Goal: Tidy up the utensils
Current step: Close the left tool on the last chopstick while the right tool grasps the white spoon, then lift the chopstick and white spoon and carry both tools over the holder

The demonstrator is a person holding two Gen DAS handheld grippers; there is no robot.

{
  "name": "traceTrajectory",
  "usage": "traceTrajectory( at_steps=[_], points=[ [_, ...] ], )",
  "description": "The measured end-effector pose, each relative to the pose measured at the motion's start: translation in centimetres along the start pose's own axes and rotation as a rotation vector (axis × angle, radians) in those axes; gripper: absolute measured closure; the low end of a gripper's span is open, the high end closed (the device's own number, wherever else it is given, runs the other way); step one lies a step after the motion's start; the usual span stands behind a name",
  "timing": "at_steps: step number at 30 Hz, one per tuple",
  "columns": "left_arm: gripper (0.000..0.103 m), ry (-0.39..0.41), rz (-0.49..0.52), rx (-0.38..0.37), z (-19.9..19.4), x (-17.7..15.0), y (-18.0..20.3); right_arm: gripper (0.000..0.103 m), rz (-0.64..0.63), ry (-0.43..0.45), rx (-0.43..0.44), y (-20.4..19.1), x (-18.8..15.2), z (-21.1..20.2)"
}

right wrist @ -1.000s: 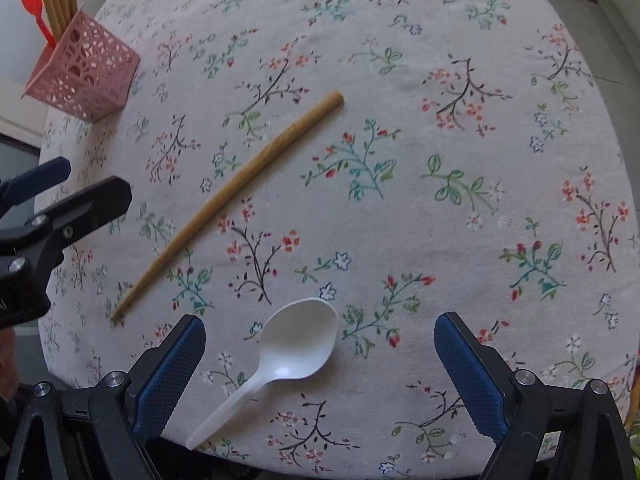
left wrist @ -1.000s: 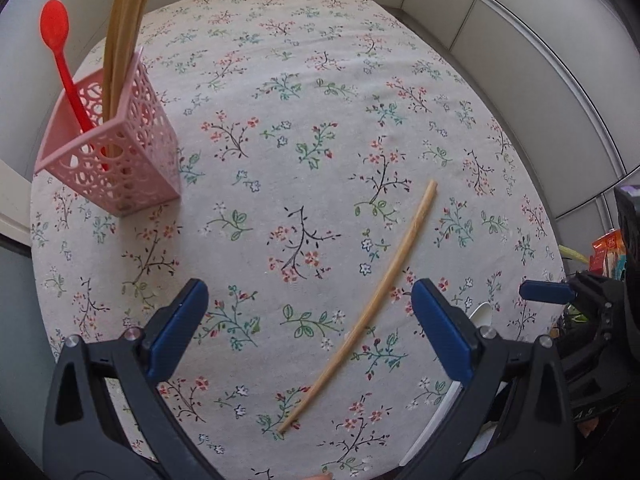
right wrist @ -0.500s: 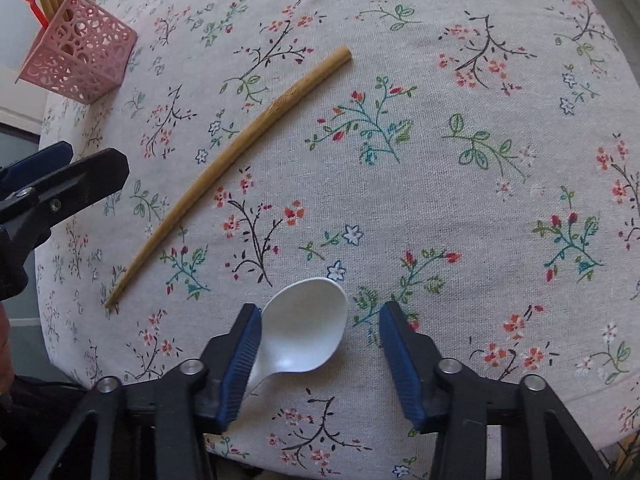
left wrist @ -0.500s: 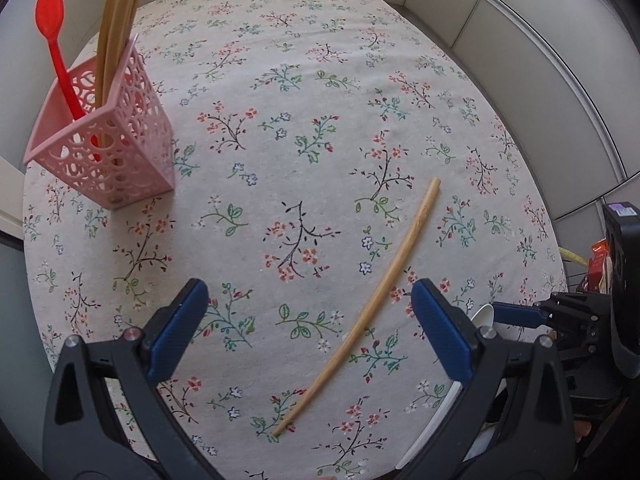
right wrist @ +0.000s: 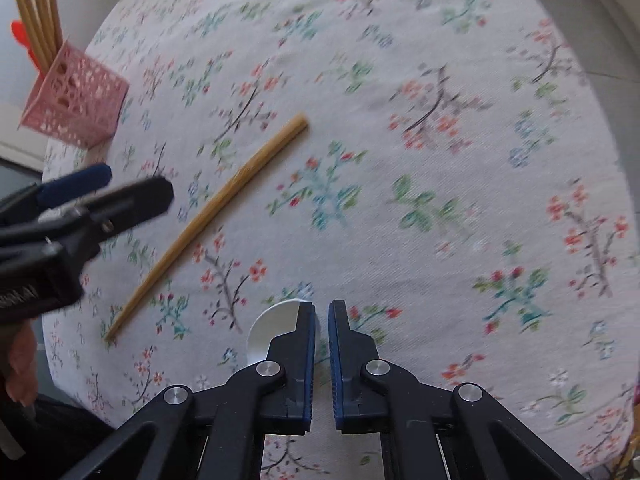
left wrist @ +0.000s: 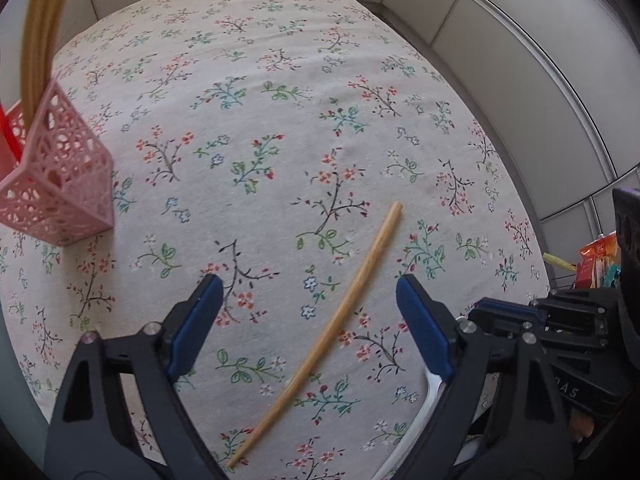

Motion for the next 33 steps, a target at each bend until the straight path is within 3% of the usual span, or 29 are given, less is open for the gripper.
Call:
traceTrajectory(
  at_steps=[10,14,16,17,23,27,29,32,33],
  points=[
    [0.061,-0.027,0.124,-0.043,2.6,1.7,4.5,0.091,0.078,0.005,0.030,2.3,0.9,-1.2],
    [0.069,-0.028,0.140,-0.016,3.4,2.3,5.1,0.060,0.099,-0.009,0.049,2.6,0.7,-1.3],
    [0.078,-0.025,0.140,0.002,3.5,2.5,5.1,0.057,0.092,-0.010,0.053,2.3,0.6,-1.2],
    [0.091,-0.024,0.145,0.014,3.5,2.5,5.1,0.056,0.087,-0.012,0.052,2.2,0.5,-1.1],
    [0.095,-0.040,0.121,0.001,2.7,1.9,3.7,0.056,0.064,-0.055,0.068,1.2,0.1,0.2],
    [0.095,-0.026,0.098,-0.007,1.6,1.3,2.3,0.056,0.091,-0.108,0.130,0.8,-0.2,1.9],
    [0.095,-0.015,0.086,-0.007,1.1,1.1,1.6,0.056,0.067,-0.090,0.119,0.3,-0.2,1.9],
    [0.095,-0.003,0.067,-0.009,0.4,0.7,0.5,0.063,0.033,-0.088,0.108,-0.5,-0.4,2.4],
    [0.095,0.003,0.062,-0.008,0.0,0.4,0.0,0.071,0.017,-0.091,0.104,-0.8,-0.4,2.5]
  ],
)
Point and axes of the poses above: each gripper's, at about its wrist camera, not at the fingertips, and z roughly the way its jaws point, y to its right, x to its top, the point moved 1 cm from there along z, roughly the way its jaws point, and after that the axes turned 8 degrees about x, right-handed, at the moved point
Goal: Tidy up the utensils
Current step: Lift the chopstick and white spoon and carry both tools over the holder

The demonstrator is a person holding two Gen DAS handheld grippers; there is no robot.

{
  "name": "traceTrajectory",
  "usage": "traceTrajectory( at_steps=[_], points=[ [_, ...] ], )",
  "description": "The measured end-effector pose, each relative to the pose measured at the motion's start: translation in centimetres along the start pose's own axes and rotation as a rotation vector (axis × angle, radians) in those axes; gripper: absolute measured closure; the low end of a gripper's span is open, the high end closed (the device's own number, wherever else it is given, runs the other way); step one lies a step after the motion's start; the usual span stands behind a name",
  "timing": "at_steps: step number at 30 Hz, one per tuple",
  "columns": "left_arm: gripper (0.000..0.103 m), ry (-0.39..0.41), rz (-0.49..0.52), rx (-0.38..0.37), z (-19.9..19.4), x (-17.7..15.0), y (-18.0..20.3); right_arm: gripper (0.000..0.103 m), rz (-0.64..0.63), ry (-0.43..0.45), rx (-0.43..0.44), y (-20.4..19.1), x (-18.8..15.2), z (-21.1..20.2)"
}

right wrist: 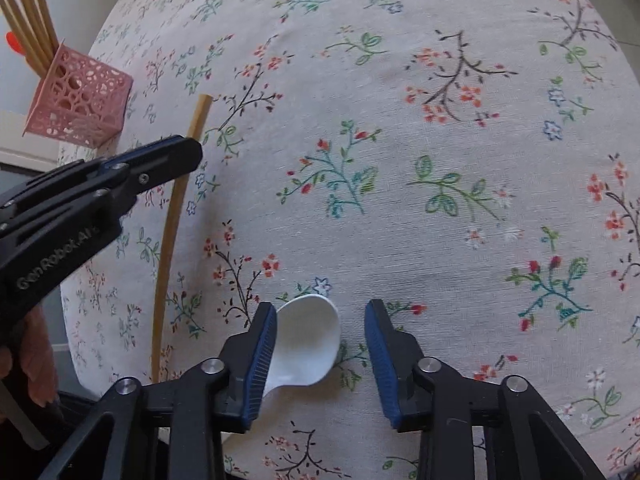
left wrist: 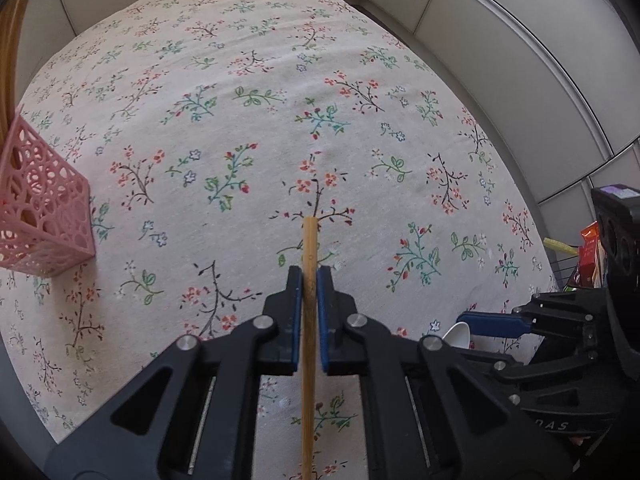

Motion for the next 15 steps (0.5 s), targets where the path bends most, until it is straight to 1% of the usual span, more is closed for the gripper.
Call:
traceTrajectory(
  at_steps=[1,2,3,5,8,12,15],
  points=[
    [0.095,0.005,-0.004,0.002,0.0,0.0,0.1,0.078,-0.004,-0.013,0.008,-0.1,-0.1,0.3],
    [0.095,0.011,-0.008,0.002,-0.3,-0.2,-0.2,0.091,-0.003,-0.030,0.013,-0.2,-0.1,0.7],
    [0.095,0.017,-0.013,0.003,-0.6,-0.4,-0.4,0.095,-0.007,-0.026,0.008,-0.3,-0.1,0.8],
    [0.095,0.030,-0.026,0.002,-1.1,-0.6,-0.8,0.097,-0.017,-0.010,-0.001,-0.7,0.1,0.7],
    [0.095,0.068,-0.051,0.004,-2.2,-0.7,-1.5,0.098,-0.024,0.043,-0.001,-1.2,0.4,0.0],
    [0.095,0.148,-0.084,0.010,-4.7,-0.9,-2.6,0.098,-0.062,0.144,-0.003,-2.6,0.9,-2.1],
    [0.095,0.221,-0.109,0.020,-6.9,-1.0,-3.5,0.098,-0.098,0.222,-0.032,-3.9,1.5,-3.6]
  ],
)
Point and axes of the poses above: each gripper's, at about its wrist camera, not at the fingertips, and z roughly the way its jaws point, y to its right, x to its top, the point moved 1 cm from there along z, roughly the way its jaws point, and after that the axes turned 8 degrees about x, right-handed, at the moved point
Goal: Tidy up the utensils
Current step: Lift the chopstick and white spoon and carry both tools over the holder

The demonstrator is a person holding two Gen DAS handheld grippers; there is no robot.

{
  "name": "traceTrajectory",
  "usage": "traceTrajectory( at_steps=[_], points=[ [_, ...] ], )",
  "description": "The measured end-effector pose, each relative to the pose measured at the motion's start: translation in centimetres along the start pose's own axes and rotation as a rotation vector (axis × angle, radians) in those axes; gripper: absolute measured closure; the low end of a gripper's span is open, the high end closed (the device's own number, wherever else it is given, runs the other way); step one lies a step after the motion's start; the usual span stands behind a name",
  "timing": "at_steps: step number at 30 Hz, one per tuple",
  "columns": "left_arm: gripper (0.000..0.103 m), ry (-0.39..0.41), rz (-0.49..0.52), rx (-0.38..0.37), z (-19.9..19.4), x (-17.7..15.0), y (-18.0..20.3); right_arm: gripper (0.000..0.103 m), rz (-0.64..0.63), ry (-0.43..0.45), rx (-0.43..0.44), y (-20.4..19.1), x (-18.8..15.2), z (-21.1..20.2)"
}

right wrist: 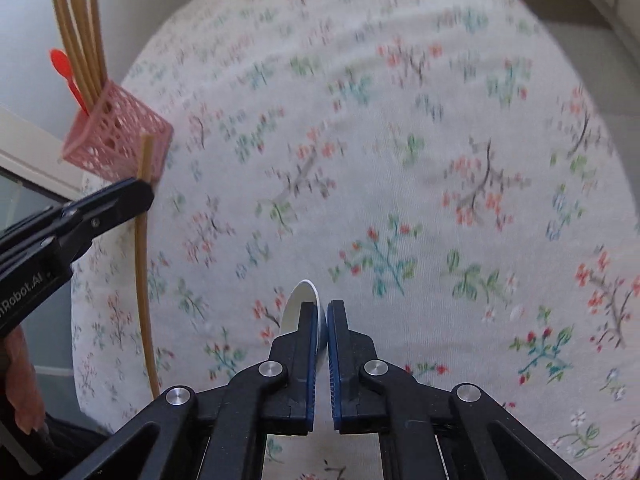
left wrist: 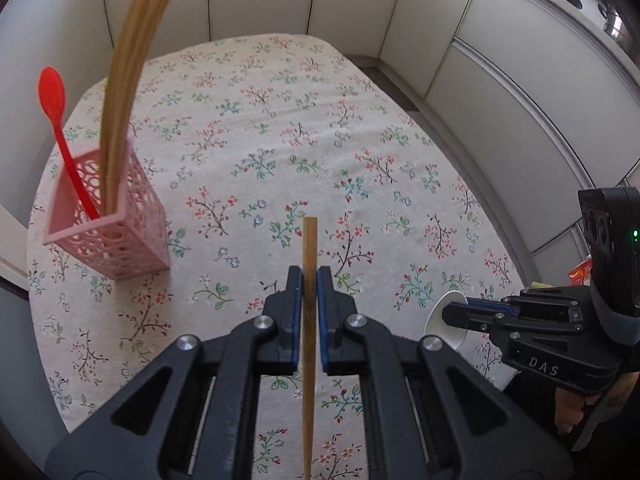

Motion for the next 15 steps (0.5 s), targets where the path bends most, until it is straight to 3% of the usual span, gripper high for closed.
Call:
traceTrajectory(
  at_steps=[15],
  points=[
    [0.095,0.307,-0.135,0.040,-7.7,2.5,-4.6,0.098,-0.160,0.259,-0.035,-7.3,4.5,-5.3]
  ],
)
Point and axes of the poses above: each gripper's, at about its wrist camera, not at the fingertips, and z roughly the way its jaws point, y to its right, x to its top, the point moved 1 cm from there along z, roughly the way its jaws point, and after that the axes turned 8 degrees about x, right-handed, at the moved point
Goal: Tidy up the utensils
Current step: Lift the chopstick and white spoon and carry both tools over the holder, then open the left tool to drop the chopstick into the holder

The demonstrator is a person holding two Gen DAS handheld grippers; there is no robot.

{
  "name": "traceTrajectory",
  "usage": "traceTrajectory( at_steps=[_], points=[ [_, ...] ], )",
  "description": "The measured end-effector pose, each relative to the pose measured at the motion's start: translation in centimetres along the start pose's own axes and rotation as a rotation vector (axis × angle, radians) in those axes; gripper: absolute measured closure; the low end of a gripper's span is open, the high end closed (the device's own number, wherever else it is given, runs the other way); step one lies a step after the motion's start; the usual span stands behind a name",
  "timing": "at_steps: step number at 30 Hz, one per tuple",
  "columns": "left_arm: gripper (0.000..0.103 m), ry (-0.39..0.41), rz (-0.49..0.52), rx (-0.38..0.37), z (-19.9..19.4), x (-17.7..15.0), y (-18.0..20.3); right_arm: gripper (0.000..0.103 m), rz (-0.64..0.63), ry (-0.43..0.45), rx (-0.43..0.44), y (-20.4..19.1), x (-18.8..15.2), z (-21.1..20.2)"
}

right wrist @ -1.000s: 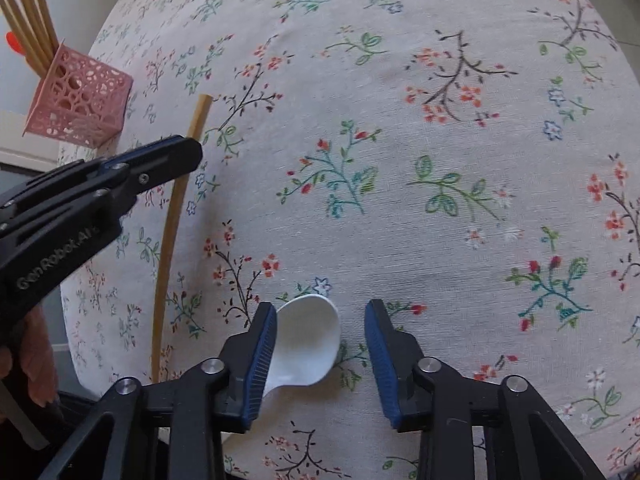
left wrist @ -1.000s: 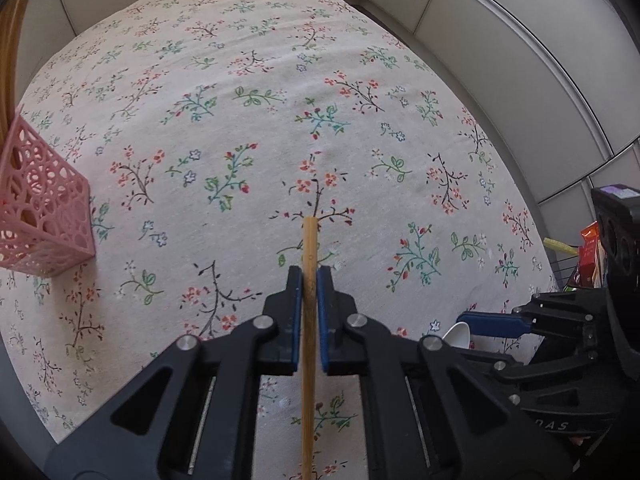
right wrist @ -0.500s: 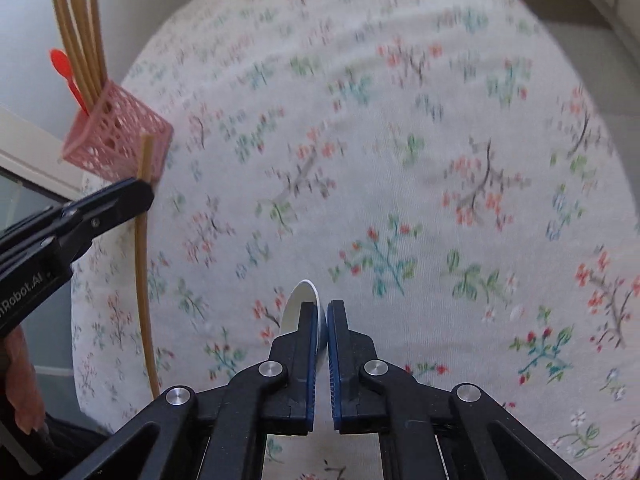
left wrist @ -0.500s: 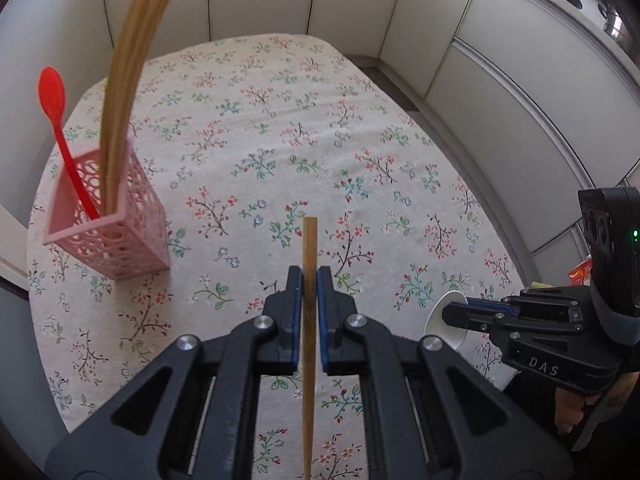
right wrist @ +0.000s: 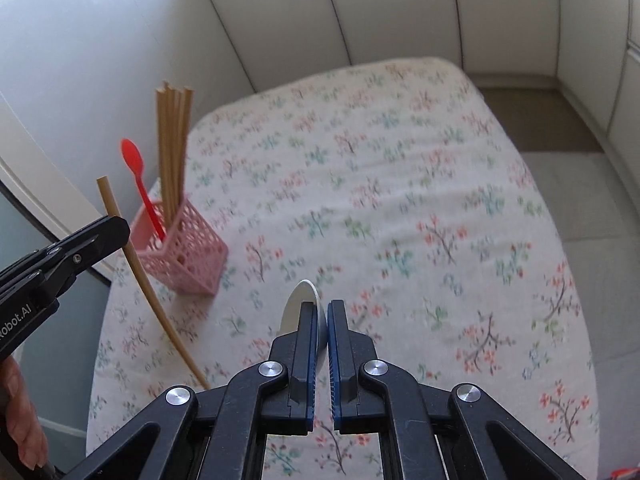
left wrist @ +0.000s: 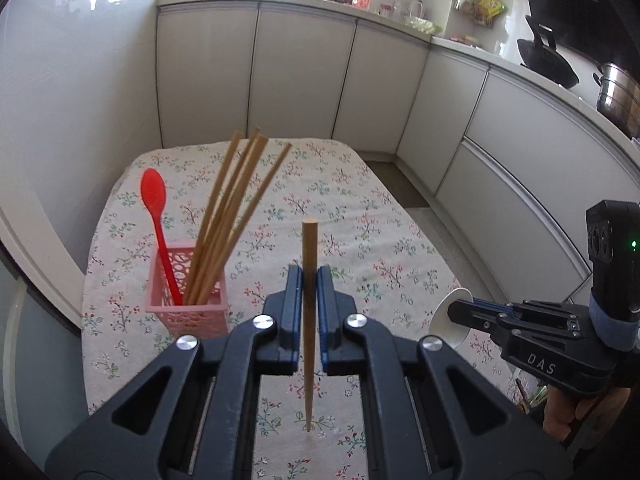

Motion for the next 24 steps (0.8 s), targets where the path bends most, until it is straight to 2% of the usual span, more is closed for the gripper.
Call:
traceTrajectory(
  at_steps=[10,14,16,19,24],
  points=[
    [0.095,0.241,-0.152,0.079,-4.3,3.0,-5.2,0.098,-0.060,0.087,0.013,-3.5,4.1,-0.6],
    [0.095,0.378,-0.205,0.128,-6.4,3.5,-6.6,0.098,-0.072,0.146,0.027,-4.6,5.9,-0.9],
    [0.095,0.454,-0.209,0.153,-7.3,3.5,-6.9,0.098,-0.071,0.172,0.035,-5.0,6.7,-0.9],
    [0.095,0.515,-0.187,0.187,-7.4,3.9,-6.9,0.098,-0.071,0.209,0.043,-5.5,7.4,-0.8],
    [0.095,0.519,-0.100,0.261,-4.6,4.3,-6.2,0.098,-0.074,0.231,0.058,-6.2,8.2,0.3]
  ],
)
Point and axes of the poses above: each gripper's, at about its wrist camera, not at the fingertips, and z roughly the way its jaws point, y to its right, x to its top, the point moved 1 cm from there along z, roughly the way its jaws point, and after that the axes turned 8 degrees about x, right-handed, at the moved point
